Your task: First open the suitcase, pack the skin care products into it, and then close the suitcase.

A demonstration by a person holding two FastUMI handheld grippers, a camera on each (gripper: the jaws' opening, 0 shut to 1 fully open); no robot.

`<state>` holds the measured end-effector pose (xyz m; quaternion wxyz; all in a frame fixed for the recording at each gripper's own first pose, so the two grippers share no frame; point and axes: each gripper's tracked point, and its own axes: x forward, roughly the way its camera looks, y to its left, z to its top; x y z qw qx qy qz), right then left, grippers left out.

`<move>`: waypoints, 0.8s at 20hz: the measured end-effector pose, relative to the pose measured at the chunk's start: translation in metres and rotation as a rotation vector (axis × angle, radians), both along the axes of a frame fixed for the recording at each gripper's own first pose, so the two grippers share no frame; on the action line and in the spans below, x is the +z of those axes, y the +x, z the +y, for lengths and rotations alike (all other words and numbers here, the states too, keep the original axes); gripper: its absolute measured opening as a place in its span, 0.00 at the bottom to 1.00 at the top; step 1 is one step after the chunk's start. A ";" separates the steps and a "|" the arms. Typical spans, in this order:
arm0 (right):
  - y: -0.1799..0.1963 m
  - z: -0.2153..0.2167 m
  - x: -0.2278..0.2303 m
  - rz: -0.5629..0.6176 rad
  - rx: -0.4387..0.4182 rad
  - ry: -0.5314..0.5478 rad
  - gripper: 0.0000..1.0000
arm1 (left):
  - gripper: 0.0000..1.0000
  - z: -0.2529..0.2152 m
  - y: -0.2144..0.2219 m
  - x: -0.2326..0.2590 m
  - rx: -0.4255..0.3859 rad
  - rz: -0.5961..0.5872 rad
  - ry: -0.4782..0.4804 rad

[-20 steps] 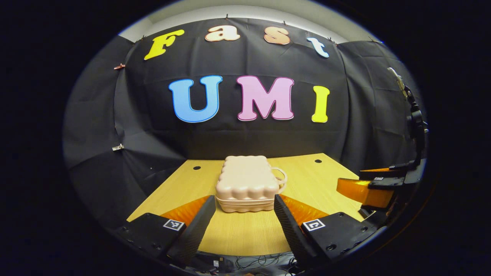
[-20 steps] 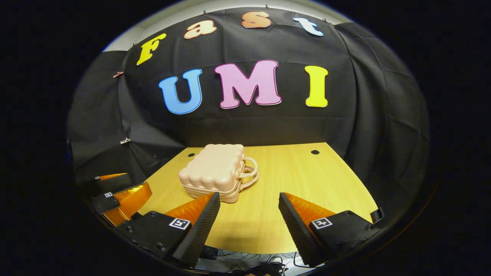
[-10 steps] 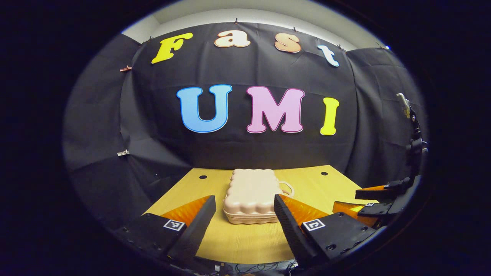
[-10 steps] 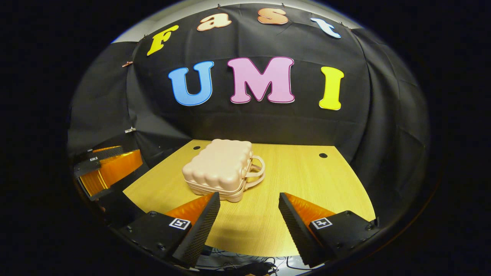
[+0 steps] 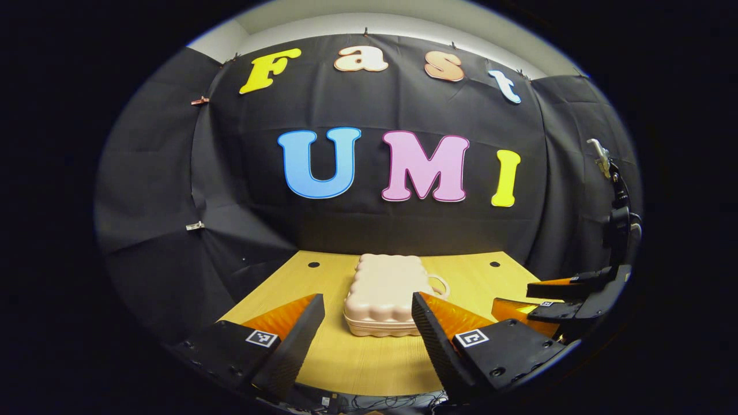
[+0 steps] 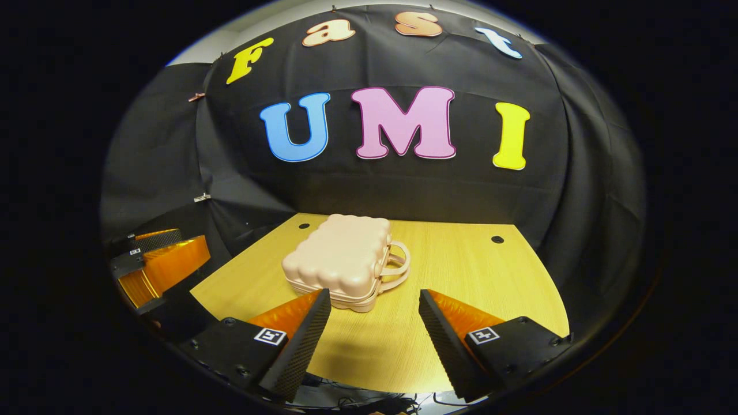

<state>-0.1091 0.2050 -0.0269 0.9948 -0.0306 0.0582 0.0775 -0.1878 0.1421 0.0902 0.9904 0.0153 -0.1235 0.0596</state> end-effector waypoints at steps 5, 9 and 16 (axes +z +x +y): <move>0.001 -0.002 -0.005 0.014 -0.005 0.004 0.98 | 0.96 0.001 0.003 -0.014 -0.009 0.031 -0.038; 0.001 -0.005 -0.008 0.023 -0.011 0.001 0.98 | 0.96 0.007 0.005 -0.018 -0.005 0.042 -0.064; 0.005 -0.004 -0.005 0.025 -0.012 0.010 0.98 | 0.96 0.008 0.006 -0.015 0.002 0.039 -0.050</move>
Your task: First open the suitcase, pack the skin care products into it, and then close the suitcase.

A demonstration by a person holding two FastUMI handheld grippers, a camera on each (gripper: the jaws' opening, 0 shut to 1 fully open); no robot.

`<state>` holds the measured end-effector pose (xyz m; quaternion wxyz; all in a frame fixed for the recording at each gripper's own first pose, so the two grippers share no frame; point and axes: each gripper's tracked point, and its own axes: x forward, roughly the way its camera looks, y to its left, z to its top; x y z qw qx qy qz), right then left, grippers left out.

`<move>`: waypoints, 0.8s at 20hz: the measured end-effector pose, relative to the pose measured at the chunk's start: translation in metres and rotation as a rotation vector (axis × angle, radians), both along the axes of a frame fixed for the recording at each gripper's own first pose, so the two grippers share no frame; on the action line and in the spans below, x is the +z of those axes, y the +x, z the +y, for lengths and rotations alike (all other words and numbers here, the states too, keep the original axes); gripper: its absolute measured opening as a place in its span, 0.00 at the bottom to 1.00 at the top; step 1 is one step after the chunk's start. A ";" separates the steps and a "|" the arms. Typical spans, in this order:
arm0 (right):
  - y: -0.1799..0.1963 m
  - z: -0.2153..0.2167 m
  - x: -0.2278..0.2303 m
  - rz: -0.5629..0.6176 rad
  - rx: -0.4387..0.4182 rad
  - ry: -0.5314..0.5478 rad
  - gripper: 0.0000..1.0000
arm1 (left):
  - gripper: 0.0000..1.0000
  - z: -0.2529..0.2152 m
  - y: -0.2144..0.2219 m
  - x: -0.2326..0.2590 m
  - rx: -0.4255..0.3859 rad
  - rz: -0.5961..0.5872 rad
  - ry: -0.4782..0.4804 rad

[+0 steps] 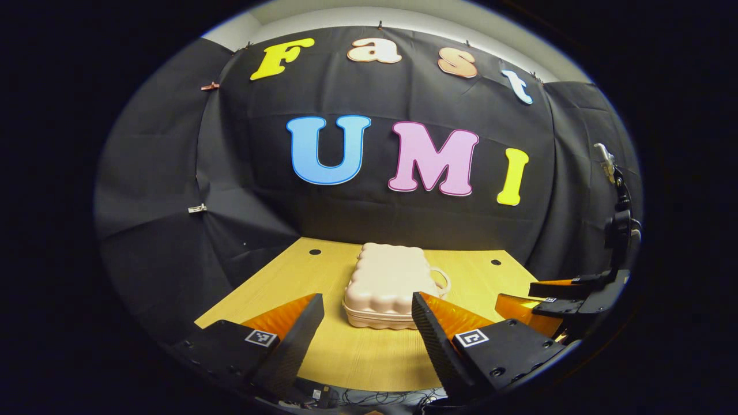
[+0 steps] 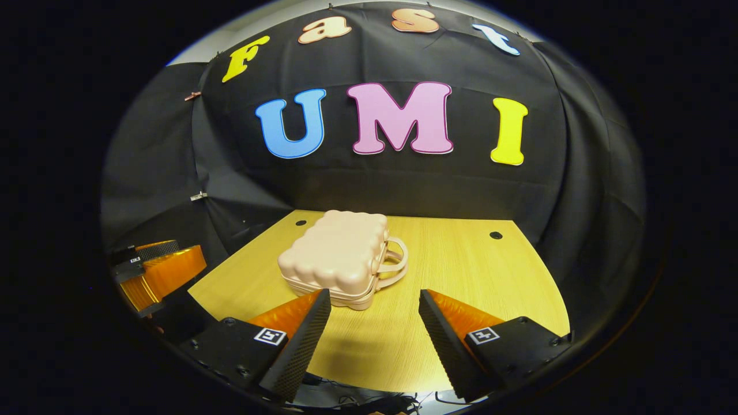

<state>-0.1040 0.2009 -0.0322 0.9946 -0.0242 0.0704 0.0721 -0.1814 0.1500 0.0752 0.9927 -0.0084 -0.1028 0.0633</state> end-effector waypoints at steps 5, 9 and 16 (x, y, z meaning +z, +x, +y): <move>0.002 0.005 0.003 -0.005 0.009 0.007 0.98 | 0.96 0.002 0.001 0.001 0.002 -0.001 0.009; 0.001 0.007 0.000 0.003 0.017 -0.003 0.98 | 0.96 0.003 0.000 0.003 0.008 -0.007 0.018; -0.003 0.010 -0.002 0.011 0.029 -0.019 0.98 | 0.96 0.005 -0.004 -0.002 0.013 -0.002 0.011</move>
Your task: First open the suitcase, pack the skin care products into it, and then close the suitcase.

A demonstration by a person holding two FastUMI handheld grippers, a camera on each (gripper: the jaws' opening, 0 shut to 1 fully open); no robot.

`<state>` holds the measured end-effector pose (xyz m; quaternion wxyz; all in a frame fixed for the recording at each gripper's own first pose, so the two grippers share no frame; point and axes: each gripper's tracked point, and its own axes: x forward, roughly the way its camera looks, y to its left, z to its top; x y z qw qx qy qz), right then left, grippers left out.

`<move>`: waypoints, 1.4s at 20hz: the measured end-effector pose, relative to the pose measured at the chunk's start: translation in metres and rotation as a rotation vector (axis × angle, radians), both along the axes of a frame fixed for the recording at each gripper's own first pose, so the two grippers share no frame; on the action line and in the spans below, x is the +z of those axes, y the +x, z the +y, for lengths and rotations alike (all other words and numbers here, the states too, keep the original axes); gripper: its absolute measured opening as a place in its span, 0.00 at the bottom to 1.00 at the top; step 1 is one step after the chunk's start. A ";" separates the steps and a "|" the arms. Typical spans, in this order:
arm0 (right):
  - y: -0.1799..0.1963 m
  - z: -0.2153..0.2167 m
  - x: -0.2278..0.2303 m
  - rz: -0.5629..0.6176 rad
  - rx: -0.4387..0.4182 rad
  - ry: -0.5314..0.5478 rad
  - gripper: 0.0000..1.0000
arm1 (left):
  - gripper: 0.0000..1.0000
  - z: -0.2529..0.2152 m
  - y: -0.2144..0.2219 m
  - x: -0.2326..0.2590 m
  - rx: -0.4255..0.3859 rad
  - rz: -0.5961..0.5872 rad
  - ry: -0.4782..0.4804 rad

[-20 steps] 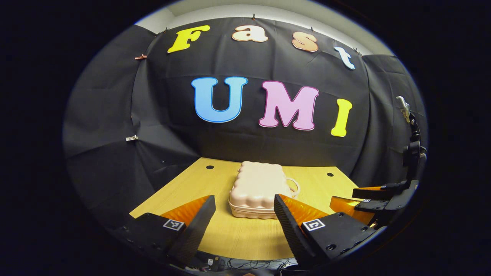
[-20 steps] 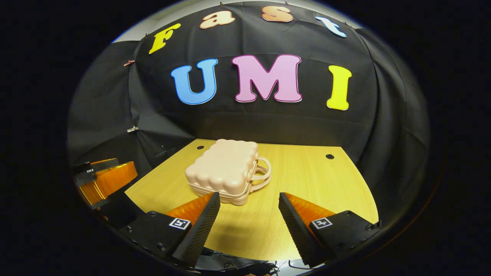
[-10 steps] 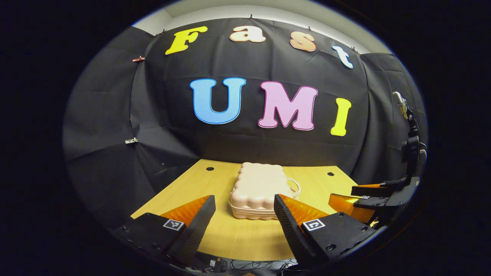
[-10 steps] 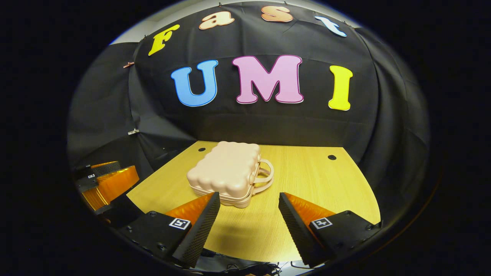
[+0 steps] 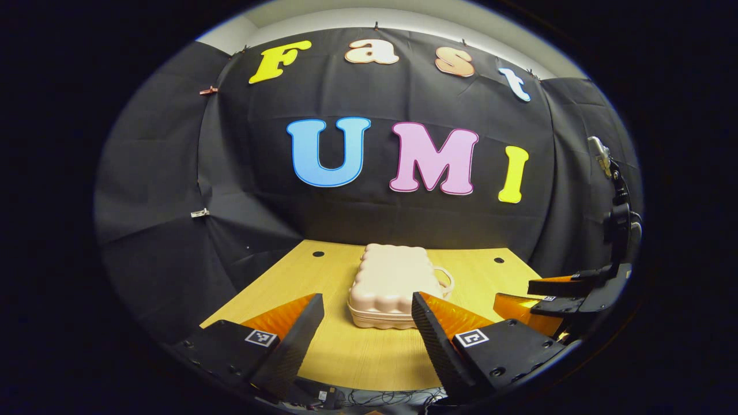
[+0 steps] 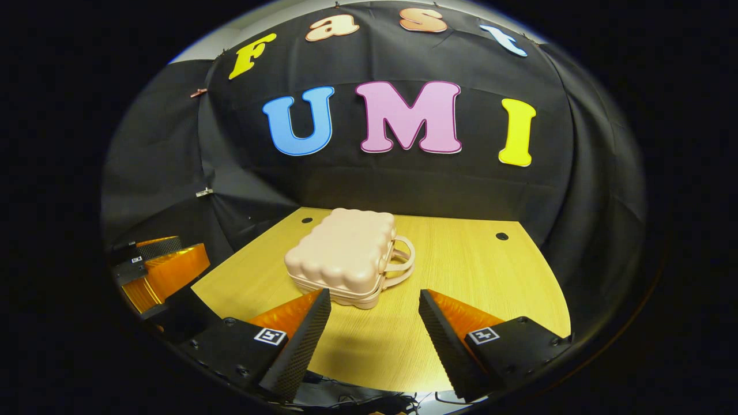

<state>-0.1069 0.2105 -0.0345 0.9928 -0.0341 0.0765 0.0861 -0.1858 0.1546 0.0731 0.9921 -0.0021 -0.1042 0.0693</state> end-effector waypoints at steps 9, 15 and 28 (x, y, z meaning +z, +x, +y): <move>0.002 0.000 -0.002 0.005 -0.008 0.000 0.98 | 0.96 -0.001 0.000 -0.002 -0.009 0.001 0.002; 0.003 0.002 -0.006 0.011 -0.006 -0.001 0.98 | 0.96 0.006 0.002 -0.003 -0.002 0.008 -0.005; 0.003 0.000 -0.004 0.006 -0.011 0.002 0.98 | 0.96 0.006 -0.001 0.002 -0.004 -0.014 0.002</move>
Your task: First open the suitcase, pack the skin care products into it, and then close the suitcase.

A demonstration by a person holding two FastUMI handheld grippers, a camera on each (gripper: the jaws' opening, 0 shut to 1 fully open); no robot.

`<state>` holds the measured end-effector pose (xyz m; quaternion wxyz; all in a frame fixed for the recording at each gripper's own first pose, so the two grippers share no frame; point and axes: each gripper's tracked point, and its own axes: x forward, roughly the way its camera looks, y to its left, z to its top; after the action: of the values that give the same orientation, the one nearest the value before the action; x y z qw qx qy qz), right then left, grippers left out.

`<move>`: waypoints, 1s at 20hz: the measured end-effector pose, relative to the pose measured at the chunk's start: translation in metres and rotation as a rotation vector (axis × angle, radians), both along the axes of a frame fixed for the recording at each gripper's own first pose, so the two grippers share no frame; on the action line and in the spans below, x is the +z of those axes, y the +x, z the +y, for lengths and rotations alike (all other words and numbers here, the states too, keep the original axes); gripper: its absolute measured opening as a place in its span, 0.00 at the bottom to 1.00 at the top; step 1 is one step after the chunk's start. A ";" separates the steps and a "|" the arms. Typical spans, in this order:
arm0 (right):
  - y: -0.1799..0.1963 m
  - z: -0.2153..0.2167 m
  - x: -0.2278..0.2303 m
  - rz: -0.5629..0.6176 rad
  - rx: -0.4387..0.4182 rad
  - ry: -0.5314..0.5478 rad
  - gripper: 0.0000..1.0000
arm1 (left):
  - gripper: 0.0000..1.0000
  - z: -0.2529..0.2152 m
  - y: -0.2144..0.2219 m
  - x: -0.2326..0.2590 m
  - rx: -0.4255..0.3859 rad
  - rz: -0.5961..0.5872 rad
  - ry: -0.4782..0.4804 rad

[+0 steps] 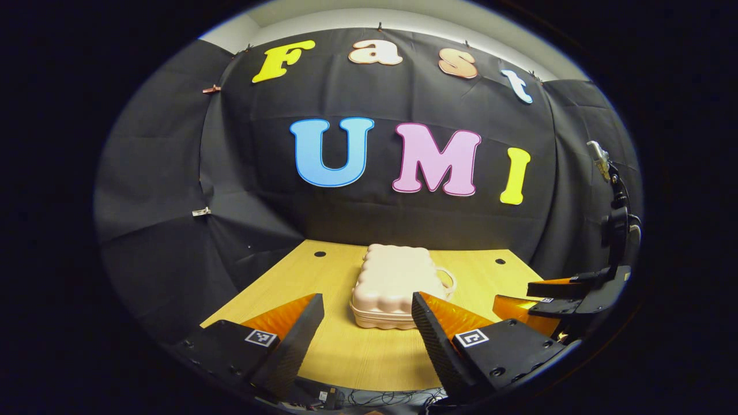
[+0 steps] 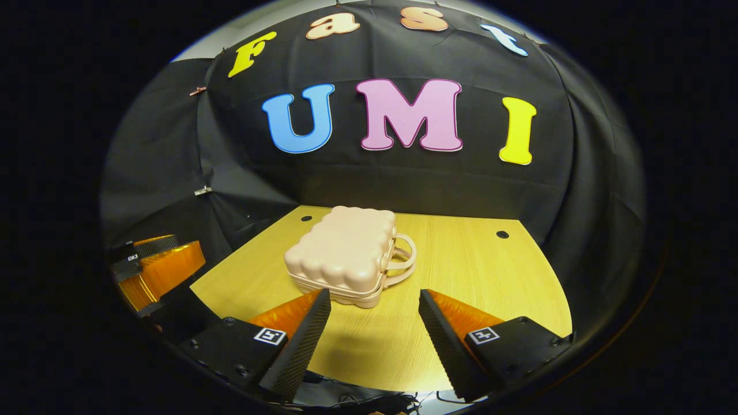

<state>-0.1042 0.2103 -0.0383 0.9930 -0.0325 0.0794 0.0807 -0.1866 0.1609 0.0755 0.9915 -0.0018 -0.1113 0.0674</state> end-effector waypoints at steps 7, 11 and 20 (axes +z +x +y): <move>0.001 -0.011 0.006 -0.020 -0.027 0.022 0.98 | 0.96 -0.006 0.004 0.004 -0.024 -0.010 -0.002; 0.000 -0.020 0.001 -0.014 -0.046 0.029 0.98 | 0.96 -0.007 0.004 0.000 -0.023 0.002 -0.008; -0.001 -0.029 -0.001 -0.012 -0.059 0.034 0.98 | 0.96 -0.011 0.004 -0.004 -0.028 0.010 -0.016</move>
<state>-0.1057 0.1815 -0.0395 0.9959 -0.0137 0.0732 0.0523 -0.1825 0.1496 0.0717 0.9928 -0.0109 -0.1056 0.0546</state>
